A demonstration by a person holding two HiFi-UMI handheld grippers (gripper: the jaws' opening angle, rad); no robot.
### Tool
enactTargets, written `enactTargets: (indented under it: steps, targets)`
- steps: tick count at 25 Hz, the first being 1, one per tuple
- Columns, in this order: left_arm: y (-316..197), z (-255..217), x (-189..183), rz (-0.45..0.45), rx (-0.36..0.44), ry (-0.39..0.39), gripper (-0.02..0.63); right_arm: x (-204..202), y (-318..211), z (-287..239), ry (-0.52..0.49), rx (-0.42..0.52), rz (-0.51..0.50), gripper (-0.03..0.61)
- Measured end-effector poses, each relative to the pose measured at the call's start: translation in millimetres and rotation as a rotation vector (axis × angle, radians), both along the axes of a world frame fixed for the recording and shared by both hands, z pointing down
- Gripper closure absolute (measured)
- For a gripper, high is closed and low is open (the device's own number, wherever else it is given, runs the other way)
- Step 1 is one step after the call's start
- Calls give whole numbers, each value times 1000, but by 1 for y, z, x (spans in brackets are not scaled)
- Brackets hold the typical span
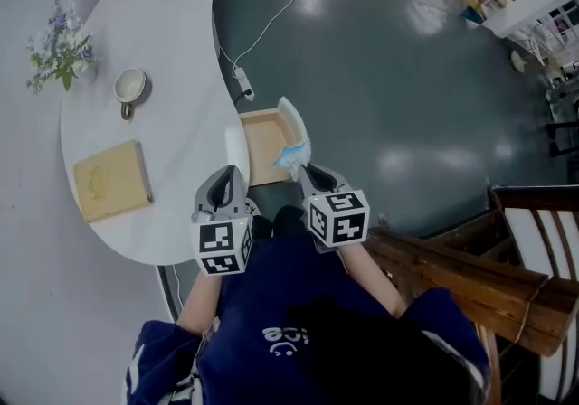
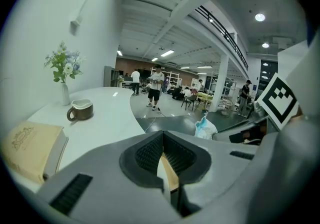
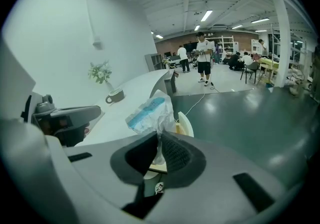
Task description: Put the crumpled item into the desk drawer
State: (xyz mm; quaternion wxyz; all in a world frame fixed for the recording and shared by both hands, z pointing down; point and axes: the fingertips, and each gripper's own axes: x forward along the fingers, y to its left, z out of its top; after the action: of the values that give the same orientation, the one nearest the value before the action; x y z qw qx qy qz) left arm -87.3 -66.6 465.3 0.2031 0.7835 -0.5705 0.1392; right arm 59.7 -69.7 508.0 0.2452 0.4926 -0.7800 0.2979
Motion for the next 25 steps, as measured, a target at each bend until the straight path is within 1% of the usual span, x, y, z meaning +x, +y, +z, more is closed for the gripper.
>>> enactTargets:
  steps: [2, 7, 12, 16, 18, 22, 25]
  targets:
    - [-3, 1, -5, -10, -7, 6, 609, -1, -4, 4, 15, -17, 3, 543]
    - [-10, 3, -11, -36, -19, 18, 609, -6, -17, 6, 33, -37, -33, 543]
    - [-14, 1, -14, -91, -38, 33, 609, -4, -32, 13, 32, -111, -31, 543]
    - [-25, -3, -19, -125, -31, 25, 609, -8, -46, 21, 47, -148, -64, 543]
    - [-29, -5, -22, -145, -27, 28, 609, -10, -50, 28, 46, -182, -72, 543]
    - [-32, -6, -24, -162, -22, 18, 609, -17, -57, 47, 55, -257, -87, 543]
    - [-30, -6, -26, -169, -28, 14, 609, -26, -62, 61, 61, -295, -107, 543]
